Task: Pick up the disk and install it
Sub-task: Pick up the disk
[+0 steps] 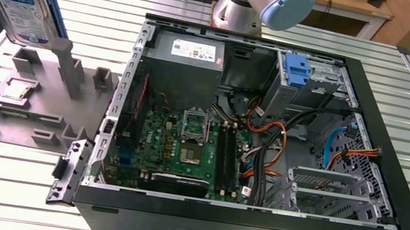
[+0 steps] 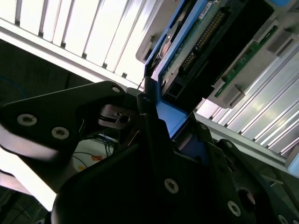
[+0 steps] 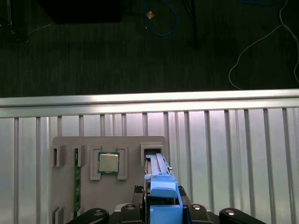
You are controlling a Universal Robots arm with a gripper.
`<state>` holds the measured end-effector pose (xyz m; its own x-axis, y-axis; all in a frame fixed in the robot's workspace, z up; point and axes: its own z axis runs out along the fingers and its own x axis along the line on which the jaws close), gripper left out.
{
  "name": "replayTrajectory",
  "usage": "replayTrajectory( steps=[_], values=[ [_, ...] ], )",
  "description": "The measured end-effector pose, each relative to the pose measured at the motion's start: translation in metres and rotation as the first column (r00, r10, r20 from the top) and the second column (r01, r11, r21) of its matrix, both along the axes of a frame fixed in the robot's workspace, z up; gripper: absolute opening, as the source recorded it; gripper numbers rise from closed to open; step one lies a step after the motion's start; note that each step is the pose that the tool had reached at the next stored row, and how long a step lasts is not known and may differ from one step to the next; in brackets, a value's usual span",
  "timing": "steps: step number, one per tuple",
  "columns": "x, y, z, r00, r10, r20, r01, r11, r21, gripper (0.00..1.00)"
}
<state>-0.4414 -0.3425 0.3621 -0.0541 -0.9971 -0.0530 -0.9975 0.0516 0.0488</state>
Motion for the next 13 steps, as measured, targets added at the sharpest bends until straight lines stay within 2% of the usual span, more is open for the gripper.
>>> replayTrajectory(
  steps=[13],
  values=[
    [0.0, 0.0001, 0.015, 1.0, 0.0, 0.0001, 0.0, 1.0, -0.0006, 0.36]
  ],
)
